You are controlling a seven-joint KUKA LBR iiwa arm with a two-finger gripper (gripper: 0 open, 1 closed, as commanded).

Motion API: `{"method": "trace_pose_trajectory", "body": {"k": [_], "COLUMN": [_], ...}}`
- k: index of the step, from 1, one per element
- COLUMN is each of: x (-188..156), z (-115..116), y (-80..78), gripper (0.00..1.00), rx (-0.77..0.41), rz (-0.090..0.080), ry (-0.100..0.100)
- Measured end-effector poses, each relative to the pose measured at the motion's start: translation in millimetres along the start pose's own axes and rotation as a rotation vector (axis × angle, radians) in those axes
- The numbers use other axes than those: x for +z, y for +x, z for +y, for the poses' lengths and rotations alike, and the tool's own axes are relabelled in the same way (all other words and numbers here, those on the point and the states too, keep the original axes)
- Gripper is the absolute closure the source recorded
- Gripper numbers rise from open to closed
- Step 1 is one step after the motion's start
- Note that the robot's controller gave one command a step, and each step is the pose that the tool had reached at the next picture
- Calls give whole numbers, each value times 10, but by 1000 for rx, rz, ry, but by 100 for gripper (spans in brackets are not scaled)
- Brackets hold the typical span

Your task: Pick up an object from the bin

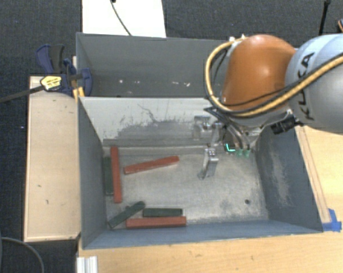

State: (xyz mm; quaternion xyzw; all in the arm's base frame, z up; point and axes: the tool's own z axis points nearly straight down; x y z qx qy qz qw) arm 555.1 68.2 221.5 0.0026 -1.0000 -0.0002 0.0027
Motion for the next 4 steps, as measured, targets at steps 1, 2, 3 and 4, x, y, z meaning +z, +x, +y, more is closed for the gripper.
{"method": "trace_pose_trajectory", "body": {"k": [1,2,3,4], "x": [866,1553,1508,41], "z": [732,960,946,1006], "y": [-340,-246,-273,-146], "gripper": [0,0,100,100], "rx": [-48,-37,-31,-25], "rz": [-1,0,-8,-15], "ry": [-2,0,-1,-3]}}
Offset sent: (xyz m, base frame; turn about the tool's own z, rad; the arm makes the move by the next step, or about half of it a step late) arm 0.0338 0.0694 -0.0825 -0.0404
